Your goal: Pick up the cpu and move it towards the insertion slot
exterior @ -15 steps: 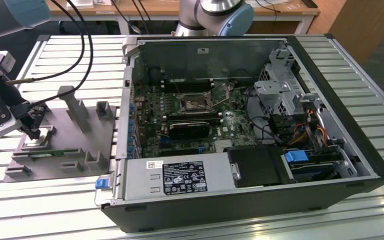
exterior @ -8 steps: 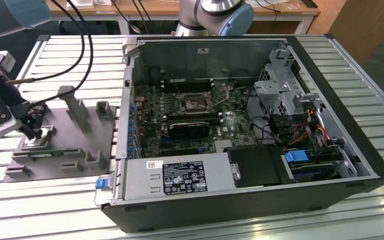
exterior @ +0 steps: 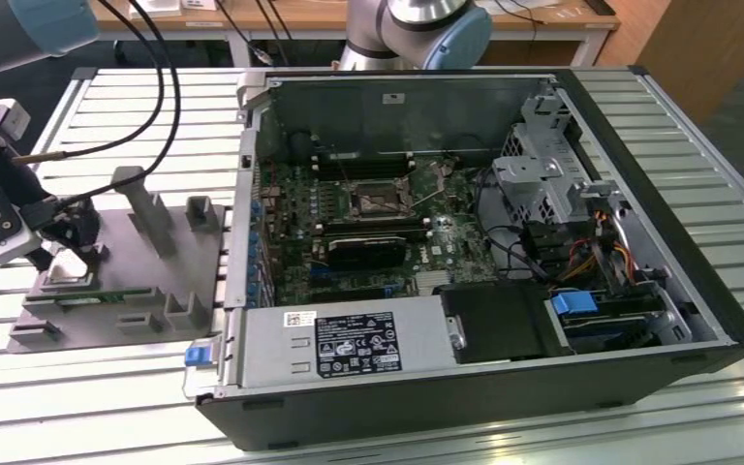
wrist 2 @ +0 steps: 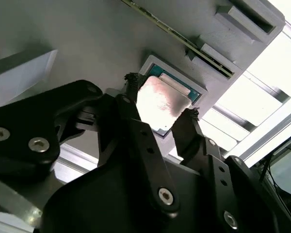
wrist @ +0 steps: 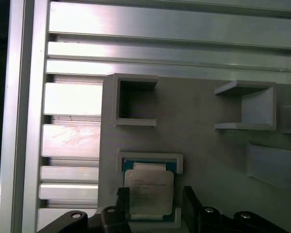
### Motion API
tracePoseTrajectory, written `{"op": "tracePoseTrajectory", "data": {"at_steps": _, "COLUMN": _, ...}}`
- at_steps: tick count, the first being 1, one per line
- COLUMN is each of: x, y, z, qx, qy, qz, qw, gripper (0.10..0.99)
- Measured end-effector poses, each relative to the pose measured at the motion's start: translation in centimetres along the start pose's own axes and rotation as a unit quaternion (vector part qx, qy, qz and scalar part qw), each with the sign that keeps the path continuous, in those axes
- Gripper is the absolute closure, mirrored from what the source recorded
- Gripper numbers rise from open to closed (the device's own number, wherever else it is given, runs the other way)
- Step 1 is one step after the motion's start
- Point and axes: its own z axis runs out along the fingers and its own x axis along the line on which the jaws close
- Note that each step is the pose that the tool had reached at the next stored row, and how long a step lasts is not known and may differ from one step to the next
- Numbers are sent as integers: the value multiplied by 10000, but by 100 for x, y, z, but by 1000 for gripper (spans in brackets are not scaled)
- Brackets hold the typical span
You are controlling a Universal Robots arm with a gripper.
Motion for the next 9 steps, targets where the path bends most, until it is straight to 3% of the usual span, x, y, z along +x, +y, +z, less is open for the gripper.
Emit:
{"op": "tracePoseTrajectory", "data": {"at_steps": 2, "x": 0, "y": 0, "z": 1, "qx": 0, "qy": 0, "qz": 0, "qw": 10000, "gripper": 506}}
{"op": "tracePoseTrajectory", "data": {"at_steps": 3, "x": 0, "y": 0, "z": 1, "qx": 0, "qy": 0, "qz": 0, "qw": 10000, "gripper": 439}}
{"op": "tracePoseTrajectory", "data": {"at_steps": 9, "x": 4, "y": -1, "z": 65, "qx": -7, "qy": 0, "qz": 7, "qw": 10000, "gripper": 439}}
